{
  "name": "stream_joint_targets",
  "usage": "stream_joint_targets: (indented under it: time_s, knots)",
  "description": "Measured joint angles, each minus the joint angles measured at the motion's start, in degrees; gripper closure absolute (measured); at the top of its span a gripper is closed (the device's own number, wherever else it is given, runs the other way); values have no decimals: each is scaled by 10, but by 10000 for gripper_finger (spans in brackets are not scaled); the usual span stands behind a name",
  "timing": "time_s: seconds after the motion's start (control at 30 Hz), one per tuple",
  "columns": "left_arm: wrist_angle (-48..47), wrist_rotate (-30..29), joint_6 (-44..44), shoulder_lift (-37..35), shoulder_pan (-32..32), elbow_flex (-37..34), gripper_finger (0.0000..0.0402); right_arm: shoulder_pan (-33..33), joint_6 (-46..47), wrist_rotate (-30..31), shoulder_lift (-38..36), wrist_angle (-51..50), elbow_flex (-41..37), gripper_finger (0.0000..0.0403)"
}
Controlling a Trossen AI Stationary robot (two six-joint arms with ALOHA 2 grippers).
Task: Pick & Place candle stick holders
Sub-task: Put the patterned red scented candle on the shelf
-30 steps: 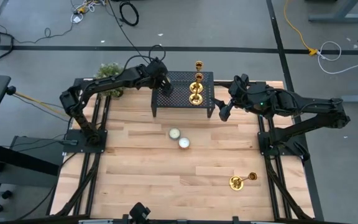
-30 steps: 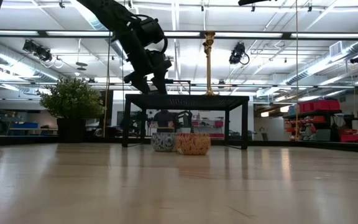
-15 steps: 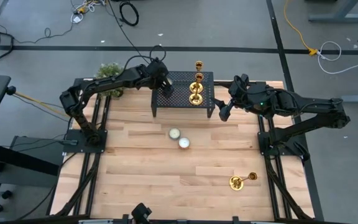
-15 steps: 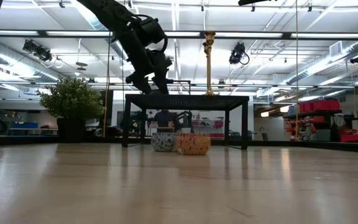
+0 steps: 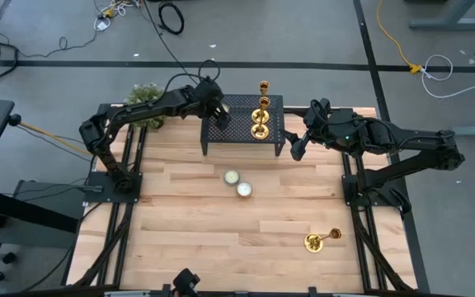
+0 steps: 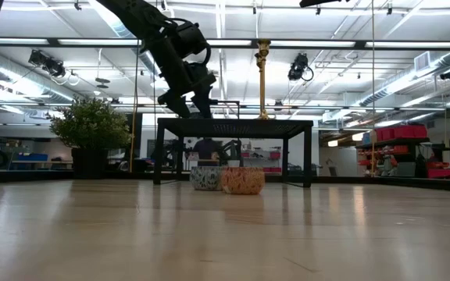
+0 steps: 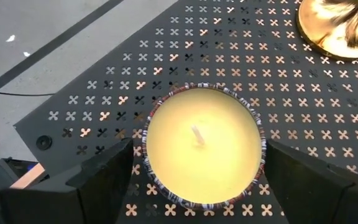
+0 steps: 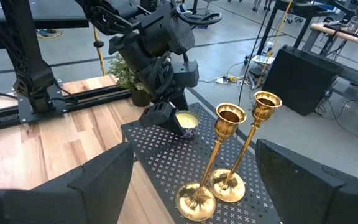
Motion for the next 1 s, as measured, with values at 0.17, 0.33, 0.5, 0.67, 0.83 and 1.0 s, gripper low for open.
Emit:
stream_joint_targets:
  time_s: [0.17,0.33,0.5,0.67,0.83,1.0]
  knots:
    - [-7,-27,11,-8,0,11,51,0,0,0,0,0,0,66]
    - [-32,-28,41,-10,0,72,51,0,0,-2,0,0,0,66]
    - [-39,-2,43,-10,-1,126,51,0,0,-3,0,0,0,66]
    - [-40,33,23,-10,-1,138,53,0,0,-5,0,0,0,66]
    - [-42,63,-4,-8,-2,134,81,0,0,-5,0,0,0,66]
    - [-41,80,-8,-1,-13,133,126,0,0,-5,0,0,0,66]
